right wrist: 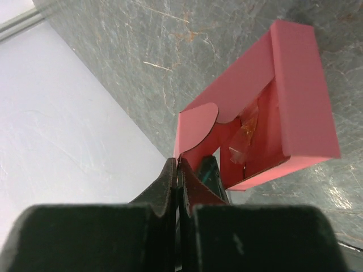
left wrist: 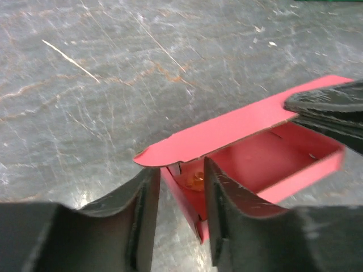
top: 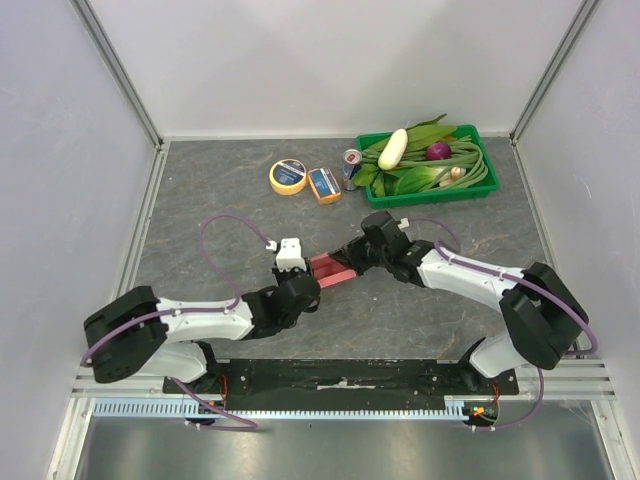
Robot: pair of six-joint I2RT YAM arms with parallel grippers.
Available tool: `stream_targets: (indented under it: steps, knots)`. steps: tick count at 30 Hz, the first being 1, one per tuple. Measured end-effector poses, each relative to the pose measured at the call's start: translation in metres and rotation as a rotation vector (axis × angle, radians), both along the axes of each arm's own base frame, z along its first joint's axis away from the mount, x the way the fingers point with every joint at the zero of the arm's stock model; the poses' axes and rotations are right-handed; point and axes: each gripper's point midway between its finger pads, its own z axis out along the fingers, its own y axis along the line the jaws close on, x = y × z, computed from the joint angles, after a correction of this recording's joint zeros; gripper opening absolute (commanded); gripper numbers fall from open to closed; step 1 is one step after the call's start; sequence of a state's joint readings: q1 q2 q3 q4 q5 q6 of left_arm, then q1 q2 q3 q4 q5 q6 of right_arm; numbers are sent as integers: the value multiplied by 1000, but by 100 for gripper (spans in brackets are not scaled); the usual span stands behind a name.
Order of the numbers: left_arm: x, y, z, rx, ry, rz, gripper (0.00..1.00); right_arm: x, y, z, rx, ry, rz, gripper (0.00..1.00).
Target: Fold the paper box
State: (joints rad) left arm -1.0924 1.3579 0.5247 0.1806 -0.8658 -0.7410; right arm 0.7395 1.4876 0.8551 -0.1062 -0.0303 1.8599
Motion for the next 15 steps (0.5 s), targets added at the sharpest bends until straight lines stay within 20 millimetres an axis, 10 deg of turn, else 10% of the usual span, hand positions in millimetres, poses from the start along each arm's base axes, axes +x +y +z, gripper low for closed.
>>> stream_targets:
  steps: [5,15]
  knots:
    - [-23,4,6,-88,4,-123,57,-8,-1,-6,40,-7,-2,0]
    - [-59,12,87,-353,-65,-292,48,-40,-18,-21,83,-53,51,9]
